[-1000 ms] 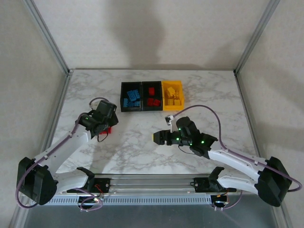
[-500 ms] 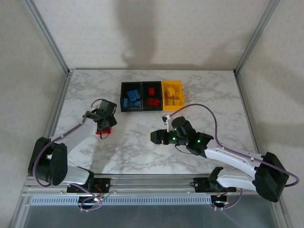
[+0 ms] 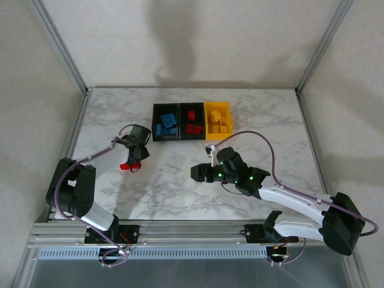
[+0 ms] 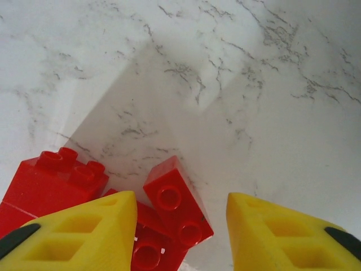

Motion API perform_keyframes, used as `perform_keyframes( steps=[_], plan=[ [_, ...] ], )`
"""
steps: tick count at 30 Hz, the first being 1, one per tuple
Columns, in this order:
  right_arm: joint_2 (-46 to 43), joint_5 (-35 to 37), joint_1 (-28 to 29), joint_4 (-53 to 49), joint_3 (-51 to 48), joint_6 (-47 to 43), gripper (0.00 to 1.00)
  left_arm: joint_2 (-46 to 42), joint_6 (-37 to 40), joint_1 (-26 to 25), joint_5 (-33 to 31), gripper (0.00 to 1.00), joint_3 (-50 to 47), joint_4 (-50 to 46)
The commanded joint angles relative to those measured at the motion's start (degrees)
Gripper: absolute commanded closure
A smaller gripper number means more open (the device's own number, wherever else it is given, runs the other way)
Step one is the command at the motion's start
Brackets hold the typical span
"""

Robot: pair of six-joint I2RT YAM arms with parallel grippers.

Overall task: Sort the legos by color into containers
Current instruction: Pick up the lego from the middle-left of the table.

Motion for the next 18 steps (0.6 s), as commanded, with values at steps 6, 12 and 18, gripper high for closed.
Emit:
perform_keyframes(
  steps=[6,12,18],
  plan=[
    [-1.1,2.2,0.4,-1.1,1.5,-0.8,0.41,3.1,1.5,0.6,-1.8,0.75,2.1,0.5],
    [-1.1,2.5,0.4,-1.0,1.6,-0.8,0.41,1.8,2.1,0.6,-1.5,0.89,3.9,-1.1],
    [-1.7,3.2,0.2,-1.6,2.2,-1.3,0.41,-2.4,2.9,0.4,0.2,0.9,5.2,-3.5]
  ],
)
